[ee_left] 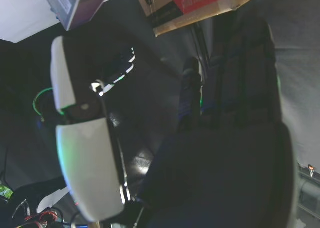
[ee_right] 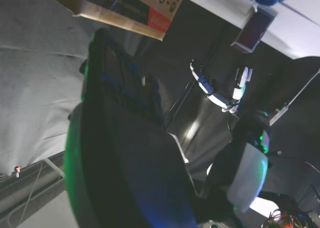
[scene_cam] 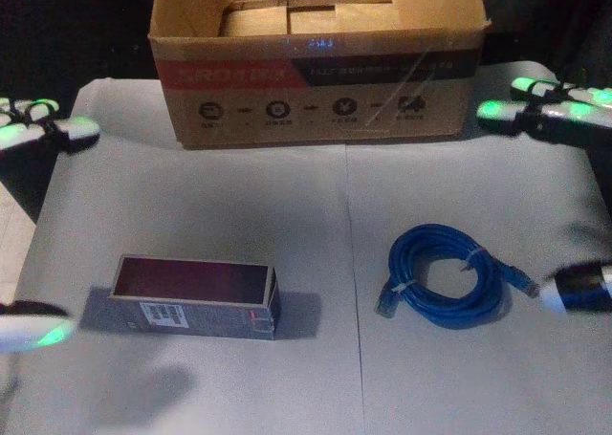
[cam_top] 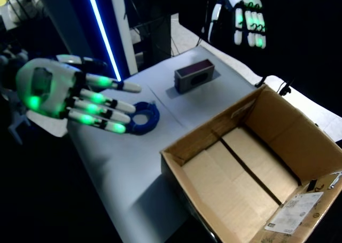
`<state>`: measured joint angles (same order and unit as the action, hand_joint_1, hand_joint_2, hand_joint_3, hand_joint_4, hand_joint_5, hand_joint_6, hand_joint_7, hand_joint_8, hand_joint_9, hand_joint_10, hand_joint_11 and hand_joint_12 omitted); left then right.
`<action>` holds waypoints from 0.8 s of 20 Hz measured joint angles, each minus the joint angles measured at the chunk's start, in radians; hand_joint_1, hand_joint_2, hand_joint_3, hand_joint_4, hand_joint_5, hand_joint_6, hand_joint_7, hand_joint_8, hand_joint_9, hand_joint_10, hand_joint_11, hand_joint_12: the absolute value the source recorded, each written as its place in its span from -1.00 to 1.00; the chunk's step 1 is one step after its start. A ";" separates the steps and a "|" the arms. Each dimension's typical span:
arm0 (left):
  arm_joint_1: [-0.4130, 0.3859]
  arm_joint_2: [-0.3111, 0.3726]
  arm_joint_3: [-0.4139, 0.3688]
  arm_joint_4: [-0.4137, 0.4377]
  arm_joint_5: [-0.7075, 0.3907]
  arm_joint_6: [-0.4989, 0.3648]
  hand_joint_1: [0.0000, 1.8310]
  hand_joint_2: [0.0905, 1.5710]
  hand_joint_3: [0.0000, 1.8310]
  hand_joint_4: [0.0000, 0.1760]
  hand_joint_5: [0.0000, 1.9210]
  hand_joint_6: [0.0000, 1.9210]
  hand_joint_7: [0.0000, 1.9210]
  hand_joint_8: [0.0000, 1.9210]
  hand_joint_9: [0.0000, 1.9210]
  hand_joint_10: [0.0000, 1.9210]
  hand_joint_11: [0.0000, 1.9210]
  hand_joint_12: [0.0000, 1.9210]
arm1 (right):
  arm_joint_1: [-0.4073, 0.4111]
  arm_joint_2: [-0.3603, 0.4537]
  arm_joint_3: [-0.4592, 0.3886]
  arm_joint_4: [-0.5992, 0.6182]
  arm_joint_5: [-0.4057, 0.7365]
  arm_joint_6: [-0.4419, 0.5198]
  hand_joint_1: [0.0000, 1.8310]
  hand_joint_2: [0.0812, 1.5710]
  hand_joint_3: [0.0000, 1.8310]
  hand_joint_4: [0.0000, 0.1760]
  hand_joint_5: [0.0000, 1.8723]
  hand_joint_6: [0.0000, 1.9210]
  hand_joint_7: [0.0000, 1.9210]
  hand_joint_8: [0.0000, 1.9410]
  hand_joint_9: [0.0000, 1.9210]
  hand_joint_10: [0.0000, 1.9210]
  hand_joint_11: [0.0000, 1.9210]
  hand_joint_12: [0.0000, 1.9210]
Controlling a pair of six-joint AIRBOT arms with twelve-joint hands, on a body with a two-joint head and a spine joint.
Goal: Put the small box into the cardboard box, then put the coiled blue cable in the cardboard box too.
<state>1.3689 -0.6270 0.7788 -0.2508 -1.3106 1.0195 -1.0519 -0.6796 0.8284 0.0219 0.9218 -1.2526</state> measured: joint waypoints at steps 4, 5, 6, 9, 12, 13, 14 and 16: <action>-0.002 -0.005 0.012 0.018 0.011 -0.011 -0.48 -0.03 -1.00 1.00 -0.76 -1.00 -0.78 -1.00 -0.78 -1.00 -1.00 -0.51 | 0.000 -0.003 0.004 -0.001 0.000 0.002 -0.28 0.29 -1.00 1.00 -0.74 -0.99 -0.95 -1.00 -0.99 -1.00 -1.00 -1.00; -0.021 -0.024 0.027 0.025 0.037 -0.017 -0.43 -0.05 -1.00 1.00 -0.83 -1.00 -0.80 -1.00 -0.79 -1.00 -1.00 -0.49 | 0.000 -0.007 0.008 0.002 0.000 0.002 -0.30 0.30 -1.00 1.00 -0.74 -1.00 -0.95 -1.00 -0.99 -1.00 -1.00 -1.00; -0.029 -0.033 0.034 0.029 0.047 -0.023 -0.43 -0.04 -1.00 1.00 -0.85 -1.00 -0.82 -1.00 -0.82 -1.00 -1.00 -0.52 | 0.000 -0.009 0.009 0.003 0.000 0.002 -0.29 0.30 -1.00 1.00 -0.74 -1.00 -0.96 -1.00 -0.99 -1.00 -1.00 -1.00; -0.129 -0.101 0.080 0.098 0.167 -0.047 -0.26 -0.14 -1.00 1.00 -0.83 -0.99 -0.79 -0.99 -0.78 -0.99 -0.90 -0.57 | 0.000 -0.017 0.011 -0.004 -0.002 0.002 -0.29 0.28 -1.00 1.00 -0.76 -1.00 -0.95 -1.00 -0.98 -0.99 -1.00 -1.00; -0.216 -0.146 0.117 0.160 0.246 -0.053 -0.25 -0.09 -1.00 0.62 -0.76 -1.00 -0.70 -1.00 -0.65 -1.00 -0.92 -0.10 | 0.000 -0.016 0.011 -0.003 0.000 0.002 -0.29 0.29 -1.00 1.00 -0.78 -1.00 -0.95 -1.00 -0.98 -0.99 -1.00 -1.00; -0.242 -0.180 0.148 0.175 0.286 -0.087 -0.21 -0.05 -1.00 0.42 -0.72 -1.00 -0.63 -1.00 -0.56 -0.99 -0.85 0.04 | 0.000 -0.017 0.011 -0.003 0.000 0.002 -0.28 0.29 -1.00 1.00 -0.77 -0.99 -0.95 -1.00 -0.98 -1.00 -1.00 -1.00; -0.254 -0.200 0.165 0.188 0.311 -0.116 -0.14 0.07 -0.99 -0.07 -0.64 -0.99 -0.47 -0.99 -0.39 -0.96 -0.78 0.26 | 0.000 -0.017 0.011 -0.003 0.000 0.002 -0.28 0.29 -1.00 1.00 -0.75 -0.99 -0.94 -0.99 -0.97 -0.99 -1.00 -1.00; -0.283 -0.232 0.192 0.223 0.366 -0.160 0.09 0.24 -1.00 -1.00 -0.35 -0.98 -0.22 -0.98 -0.16 -0.92 -0.53 0.10 | 0.000 -0.017 0.011 -0.004 0.000 0.002 -0.31 0.30 -1.00 1.00 -0.76 -1.00 -0.94 -1.00 -0.96 -0.99 -0.99 -1.00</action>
<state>1.0855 -0.8589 0.9703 -0.0277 -0.9447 0.8593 -1.0519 -0.6964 0.8398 0.0181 0.9222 -1.2503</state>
